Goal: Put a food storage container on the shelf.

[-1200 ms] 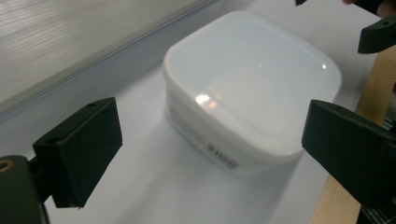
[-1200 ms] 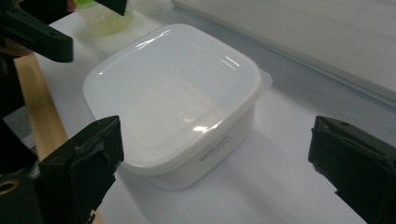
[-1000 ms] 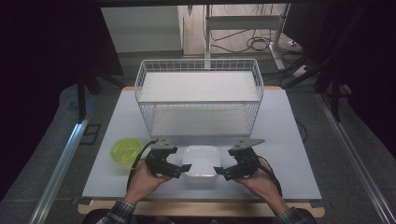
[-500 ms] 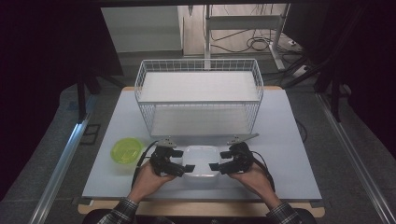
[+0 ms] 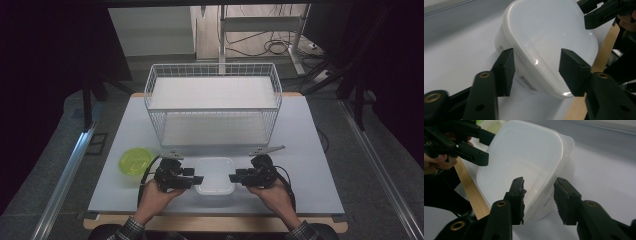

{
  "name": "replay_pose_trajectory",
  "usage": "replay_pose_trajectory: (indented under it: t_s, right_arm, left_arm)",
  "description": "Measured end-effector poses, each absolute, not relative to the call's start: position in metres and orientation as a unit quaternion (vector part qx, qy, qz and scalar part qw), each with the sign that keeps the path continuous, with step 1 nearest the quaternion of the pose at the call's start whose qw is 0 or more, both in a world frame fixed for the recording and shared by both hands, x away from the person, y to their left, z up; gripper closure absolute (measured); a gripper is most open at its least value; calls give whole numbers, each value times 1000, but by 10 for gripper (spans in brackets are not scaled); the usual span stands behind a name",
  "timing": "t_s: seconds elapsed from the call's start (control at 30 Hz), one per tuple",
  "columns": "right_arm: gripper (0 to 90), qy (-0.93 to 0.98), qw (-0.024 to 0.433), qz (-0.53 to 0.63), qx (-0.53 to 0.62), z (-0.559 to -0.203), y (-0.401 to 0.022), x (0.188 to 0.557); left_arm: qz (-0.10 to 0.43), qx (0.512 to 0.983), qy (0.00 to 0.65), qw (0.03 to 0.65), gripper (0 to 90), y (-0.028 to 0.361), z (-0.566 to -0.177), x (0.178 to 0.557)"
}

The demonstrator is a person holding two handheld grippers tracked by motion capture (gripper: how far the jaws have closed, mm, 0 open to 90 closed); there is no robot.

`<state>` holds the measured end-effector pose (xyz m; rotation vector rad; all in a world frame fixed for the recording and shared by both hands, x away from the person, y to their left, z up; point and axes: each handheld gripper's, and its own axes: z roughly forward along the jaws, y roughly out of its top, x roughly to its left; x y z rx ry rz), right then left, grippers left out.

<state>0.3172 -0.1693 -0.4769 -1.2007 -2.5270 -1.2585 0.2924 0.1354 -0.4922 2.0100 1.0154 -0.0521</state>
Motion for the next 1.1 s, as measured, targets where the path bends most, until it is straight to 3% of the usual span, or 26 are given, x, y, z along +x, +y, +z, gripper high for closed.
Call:
replay_pose_trajectory:
  t_s: [0.23,0.63,1.1]
  right_arm:
    - [686,-812,24,-422,-402,-473,-166,306]
    - [742,-780,43,-436,-447,-477,-173,307]
    - [793,-777,-5,-450,-440,-471,-172,304]
  left_arm:
    - [-37,797,426,427,575,142,-491,284]
    - [-14,785,440,436,680,139,-485,279]
    - [30,775,453,440,766,135,-485,282]
